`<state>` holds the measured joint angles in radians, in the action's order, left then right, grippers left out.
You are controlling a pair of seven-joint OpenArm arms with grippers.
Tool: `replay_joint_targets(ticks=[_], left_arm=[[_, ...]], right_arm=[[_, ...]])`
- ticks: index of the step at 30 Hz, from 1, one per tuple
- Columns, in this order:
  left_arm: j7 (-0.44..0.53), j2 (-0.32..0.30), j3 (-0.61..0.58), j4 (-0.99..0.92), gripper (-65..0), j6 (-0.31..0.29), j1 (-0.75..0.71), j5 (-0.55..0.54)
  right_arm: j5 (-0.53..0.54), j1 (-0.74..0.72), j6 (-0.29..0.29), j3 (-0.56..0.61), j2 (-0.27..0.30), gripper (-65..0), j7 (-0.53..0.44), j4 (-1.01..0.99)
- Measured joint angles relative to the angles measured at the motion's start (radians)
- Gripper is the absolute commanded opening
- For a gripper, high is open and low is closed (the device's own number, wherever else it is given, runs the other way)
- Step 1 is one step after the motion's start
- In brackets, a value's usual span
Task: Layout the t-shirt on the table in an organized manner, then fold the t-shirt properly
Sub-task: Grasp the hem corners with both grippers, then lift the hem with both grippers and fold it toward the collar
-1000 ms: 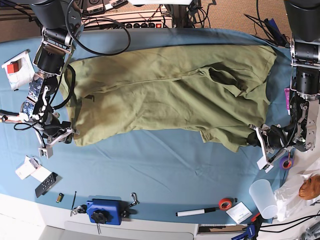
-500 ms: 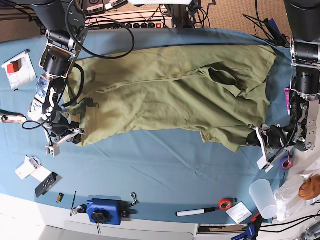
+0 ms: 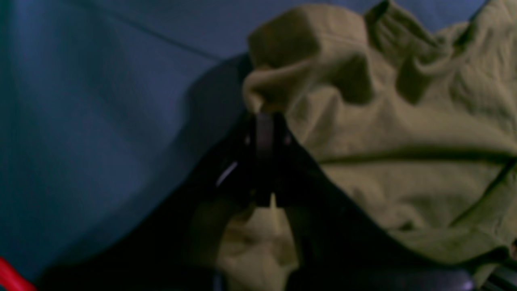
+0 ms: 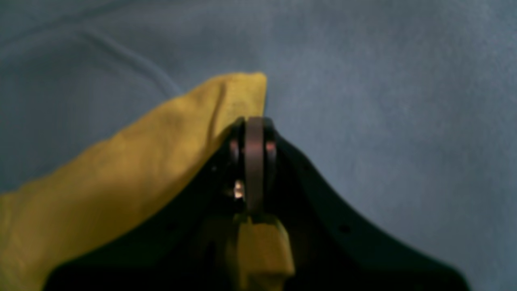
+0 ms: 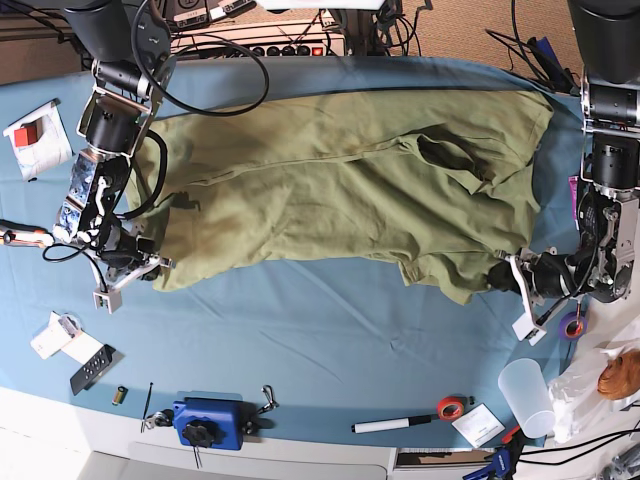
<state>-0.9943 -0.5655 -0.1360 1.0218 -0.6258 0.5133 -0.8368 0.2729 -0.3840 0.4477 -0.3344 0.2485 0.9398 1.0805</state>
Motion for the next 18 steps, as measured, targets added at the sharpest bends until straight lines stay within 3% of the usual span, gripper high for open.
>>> replay_joint_targets(ticks=[7, 14, 18], left_arm=[[-0.148, 0.006, 0.031, 0.0, -65.0, 0.0, 0.0, -0.114], [-0.359, 0.006, 0.246, 0.002, -65.0, 0.0, -0.013, -0.384], [-0.386, 0.006, 0.351, 0.003, -65.0, -0.001, -0.062, -0.441]], right_arm=[[0.05, 0.053, 0.0, 0.001, 0.0, -65.0, 0.067, 0.225], [0.056, 0.193, 0.0, 0.002, 0.0, -65.0, 0.078, 0.396], [0.065, 0.23, 0.001, 0.002, 0.0, -65.0, 0.066, 0.456]])
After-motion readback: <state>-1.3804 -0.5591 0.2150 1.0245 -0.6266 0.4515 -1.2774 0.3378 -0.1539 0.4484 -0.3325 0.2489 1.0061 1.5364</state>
